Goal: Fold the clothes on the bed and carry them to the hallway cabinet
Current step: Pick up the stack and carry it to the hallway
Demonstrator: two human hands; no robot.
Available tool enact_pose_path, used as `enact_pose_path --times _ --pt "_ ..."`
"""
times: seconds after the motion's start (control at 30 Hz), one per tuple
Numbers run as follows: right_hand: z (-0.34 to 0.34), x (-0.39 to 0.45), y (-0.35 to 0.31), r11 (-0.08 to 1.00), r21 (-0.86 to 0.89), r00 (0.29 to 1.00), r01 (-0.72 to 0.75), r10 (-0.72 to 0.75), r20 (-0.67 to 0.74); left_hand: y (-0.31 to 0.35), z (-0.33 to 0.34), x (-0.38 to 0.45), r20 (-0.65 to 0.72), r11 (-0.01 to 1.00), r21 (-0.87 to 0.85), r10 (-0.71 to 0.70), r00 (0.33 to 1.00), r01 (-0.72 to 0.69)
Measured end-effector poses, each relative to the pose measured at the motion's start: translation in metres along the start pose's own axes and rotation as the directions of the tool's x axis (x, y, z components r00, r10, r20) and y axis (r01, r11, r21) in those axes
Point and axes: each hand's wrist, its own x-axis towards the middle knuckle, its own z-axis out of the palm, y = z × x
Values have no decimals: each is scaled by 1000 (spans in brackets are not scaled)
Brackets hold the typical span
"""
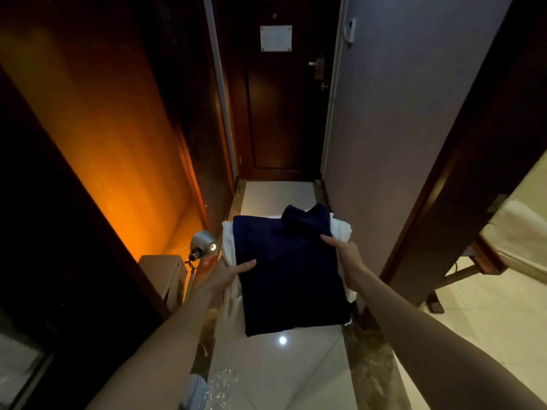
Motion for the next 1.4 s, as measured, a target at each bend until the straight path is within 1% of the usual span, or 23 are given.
enact_pose_path --times 0.07,0.17,0.33,0.5,0.57,0.73,0.87,0.97,1.07,1.13,1.23,1.33,1.4 --pt "6 22 -10 1000 8 1000 15 -15 -12 9 -2 25 20 1000 6 -15 1000 14" --pt "12 62 -27 1000 5 999 26 -26 -24 20 -2 69 -5 1000 1 1 1000 -1" --pt "20 141 -57 999 8 999 36 -36 7 39 3 142 4 999 -33 -35 999 35" --pt "31 228 -96 999 16 997 31 -32 68 64 4 220 -36 999 -45 20 999 -22" --pt "36 264 -112 999 -22 996 37 -35 82 74 6 248 -53 998 -59 23 998 -26" --pt "60 342 -149 996 -76 988 48 -36 152 93 6 305 -170 992 -118 33 985 -54" --pt "88 388 -167 994 -99 976 37 -15 219 108 0 340 -253 986 -156 18 967 -59" --pt "114 424 -171 992 -118 964 37 -4 267 111 -17 369 -322 984 -163 15 947 -71" --pt "148 465 -171 989 -147 957 30 14 289 112 -46 398 -338 985 -165 -9 941 -50" --pt "173 493 -172 987 -158 948 32 21 319 118 -66 416 -368 983 -172 -9 930 -58" --pt "213 529 -173 980 -200 931 -4 77 358 120 -95 442 -433 978 -202 -40 900 -54" --pt "259 565 -176 970 -239 894 -40 141 426 129 -123 464 -454 967 -253 -82 887 -40" --pt "287 588 -176 966 -257 874 -30 150 462 136 -143 477 -492 967 -250 -85 867 -47"
